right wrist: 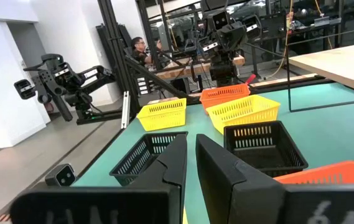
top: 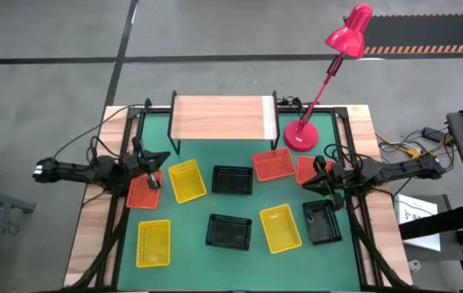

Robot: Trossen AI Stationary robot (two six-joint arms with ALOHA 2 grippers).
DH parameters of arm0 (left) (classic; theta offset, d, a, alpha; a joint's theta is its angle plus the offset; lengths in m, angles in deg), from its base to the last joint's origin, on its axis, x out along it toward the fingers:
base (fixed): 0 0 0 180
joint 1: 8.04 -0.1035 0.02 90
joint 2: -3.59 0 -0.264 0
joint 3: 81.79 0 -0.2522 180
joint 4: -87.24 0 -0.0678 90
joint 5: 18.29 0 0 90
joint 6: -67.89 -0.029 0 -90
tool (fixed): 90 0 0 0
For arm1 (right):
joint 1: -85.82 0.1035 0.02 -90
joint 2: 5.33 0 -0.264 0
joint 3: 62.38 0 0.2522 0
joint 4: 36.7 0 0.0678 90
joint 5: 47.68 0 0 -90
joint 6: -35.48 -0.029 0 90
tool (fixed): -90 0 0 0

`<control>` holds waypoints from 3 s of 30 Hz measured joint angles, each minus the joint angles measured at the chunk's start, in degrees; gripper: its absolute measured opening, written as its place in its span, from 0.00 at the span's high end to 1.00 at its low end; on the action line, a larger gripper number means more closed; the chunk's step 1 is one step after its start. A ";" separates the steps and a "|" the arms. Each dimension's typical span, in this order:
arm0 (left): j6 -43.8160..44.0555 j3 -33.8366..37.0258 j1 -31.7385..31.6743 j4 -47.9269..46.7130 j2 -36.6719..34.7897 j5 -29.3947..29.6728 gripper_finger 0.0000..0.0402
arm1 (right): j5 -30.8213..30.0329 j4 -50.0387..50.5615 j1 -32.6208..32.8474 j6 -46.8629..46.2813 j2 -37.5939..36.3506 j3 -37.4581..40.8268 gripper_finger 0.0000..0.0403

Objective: Stack baskets on shelf by color

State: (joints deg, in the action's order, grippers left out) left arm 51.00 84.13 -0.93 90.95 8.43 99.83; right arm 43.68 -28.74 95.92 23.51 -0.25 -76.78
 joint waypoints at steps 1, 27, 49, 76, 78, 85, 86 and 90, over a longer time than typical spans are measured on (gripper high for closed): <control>0.00 0.00 0.00 0.00 0.00 0.01 1.00 | -0.01 0.00 0.01 0.00 0.00 0.00 0.93; 0.00 0.00 0.02 0.02 0.00 0.00 1.00 | 0.01 0.00 0.02 0.00 -0.02 0.00 0.93; 0.00 0.00 0.00 0.01 0.02 0.01 1.00 | 0.14 0.58 0.00 0.68 -0.04 -0.04 0.93; 31.66 0.00 0.06 9.64 0.92 -17.16 1.00 | -2.65 0.15 0.00 -3.80 0.31 -0.72 0.93; 32.70 0.00 0.06 11.50 1.21 -17.16 1.00 | -2.78 0.02 0.00 -3.80 0.31 -0.72 0.93; 33.08 0.02 0.04 18.34 1.77 -18.10 1.00 | -8.13 -3.07 0.00 4.64 0.31 -0.83 0.93; 33.09 -0.01 0.04 19.49 2.12 -17.97 1.00 | -9.38 -3.04 0.00 5.55 0.33 -0.82 0.93; 31.09 -0.24 0.04 24.64 4.29 -17.73 1.00 | -12.38 -8.14 -0.02 10.49 0.42 -0.81 0.93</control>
State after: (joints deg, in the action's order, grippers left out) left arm 82.09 83.90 -0.89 115.59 12.72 82.10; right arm 31.30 -36.89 95.90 34.00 0.17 -77.59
